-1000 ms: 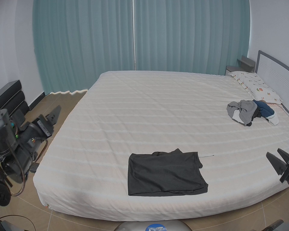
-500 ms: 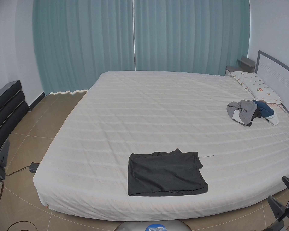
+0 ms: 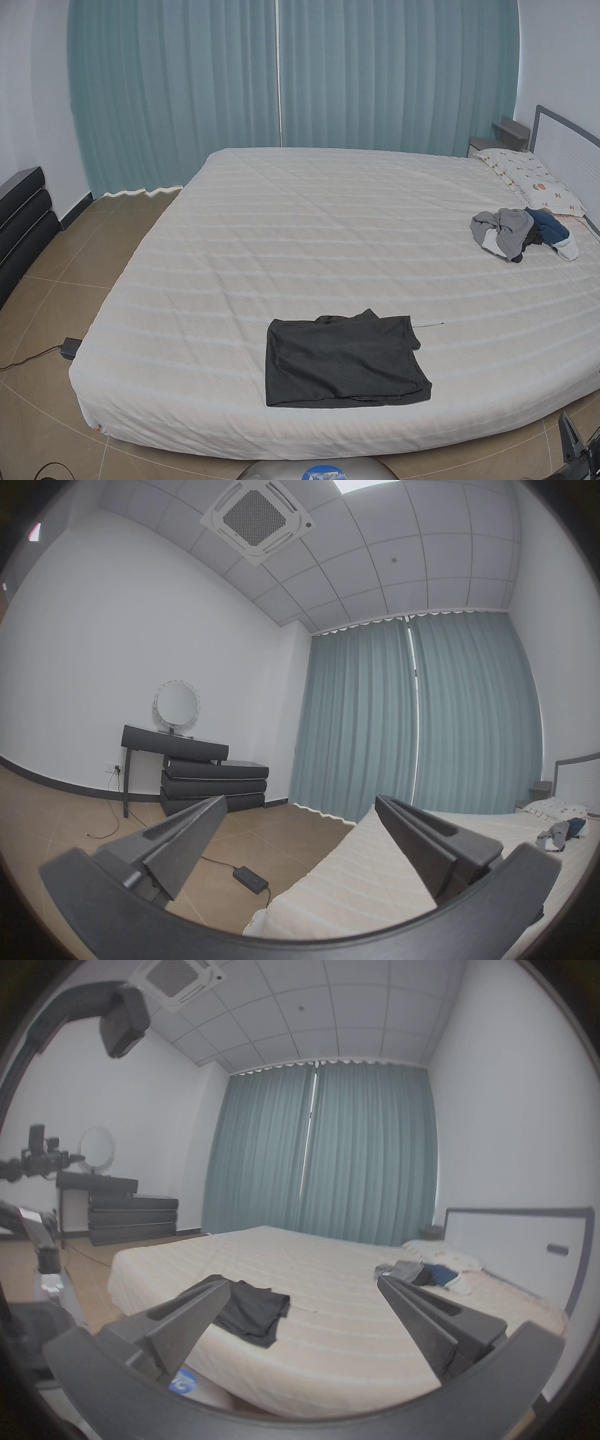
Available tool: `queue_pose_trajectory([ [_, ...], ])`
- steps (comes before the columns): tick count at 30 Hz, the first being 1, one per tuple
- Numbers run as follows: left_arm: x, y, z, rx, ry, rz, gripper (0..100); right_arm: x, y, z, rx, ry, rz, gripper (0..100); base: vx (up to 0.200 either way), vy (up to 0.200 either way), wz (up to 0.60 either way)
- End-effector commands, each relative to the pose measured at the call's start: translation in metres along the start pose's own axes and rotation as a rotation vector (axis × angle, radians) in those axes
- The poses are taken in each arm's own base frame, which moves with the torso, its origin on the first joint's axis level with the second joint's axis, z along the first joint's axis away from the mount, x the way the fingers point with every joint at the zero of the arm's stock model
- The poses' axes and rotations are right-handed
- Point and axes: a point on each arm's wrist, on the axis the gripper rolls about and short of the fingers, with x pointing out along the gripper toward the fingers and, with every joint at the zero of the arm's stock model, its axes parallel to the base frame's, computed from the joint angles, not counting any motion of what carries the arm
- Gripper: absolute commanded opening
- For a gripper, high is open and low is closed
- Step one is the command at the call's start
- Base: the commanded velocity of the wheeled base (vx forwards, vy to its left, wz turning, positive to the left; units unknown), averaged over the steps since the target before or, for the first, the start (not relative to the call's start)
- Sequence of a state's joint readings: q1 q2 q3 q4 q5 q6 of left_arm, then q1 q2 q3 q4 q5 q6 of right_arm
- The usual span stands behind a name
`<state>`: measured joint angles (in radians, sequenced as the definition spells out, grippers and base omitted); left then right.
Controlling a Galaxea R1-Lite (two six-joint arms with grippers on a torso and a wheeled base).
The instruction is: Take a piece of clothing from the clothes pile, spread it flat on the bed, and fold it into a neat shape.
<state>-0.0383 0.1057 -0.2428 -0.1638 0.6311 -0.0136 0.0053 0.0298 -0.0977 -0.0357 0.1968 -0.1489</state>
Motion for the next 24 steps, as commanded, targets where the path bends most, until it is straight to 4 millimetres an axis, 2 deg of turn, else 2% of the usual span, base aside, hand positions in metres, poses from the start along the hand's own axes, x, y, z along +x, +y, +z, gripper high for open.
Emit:
queue_pose_trajectory([
  [1, -0.013, 0.007, -0.014, -0.022, -0.055, 0.018, 100, 0.003, 0.002, -0.022, -0.078, 0.016, -0.048, 100, 0.0, 0.0, 0.0],
  [6, -0.008, 0.003, -0.046, 0.028, 0.023, -0.034, 100, 0.003, 0.002, -0.023, -0.07, 0.03, -0.049, 100, 0.0, 0.0, 0.0],
  [7, -0.007, 0.001, -0.061, 0.042, 0.047, -0.086, 100, 0.003, 0.002, -0.023, -0.066, 0.03, -0.05, 100, 0.0, 0.0, 0.0],
  [12, -0.007, -0.001, -0.068, 0.032, 0.113, -0.213, 100, 0.003, 0.002, -0.023, -0.036, 0.031, -0.05, 100, 0.0, 0.0, 0.0],
  [16, -0.01, -0.002, -0.08, 0.079, 0.233, -0.309, 100, 0.003, 0.001, -0.023, 0.028, 0.031, -0.062, 100, 0.0, 0.0, 0.0],
  [24, -0.012, -0.006, -0.081, 0.083, 0.25, -0.523, 100, 0.003, 0.0, -0.024, 0.176, 0.031, -0.119, 100, 0.0, 0.0, 0.0],
])
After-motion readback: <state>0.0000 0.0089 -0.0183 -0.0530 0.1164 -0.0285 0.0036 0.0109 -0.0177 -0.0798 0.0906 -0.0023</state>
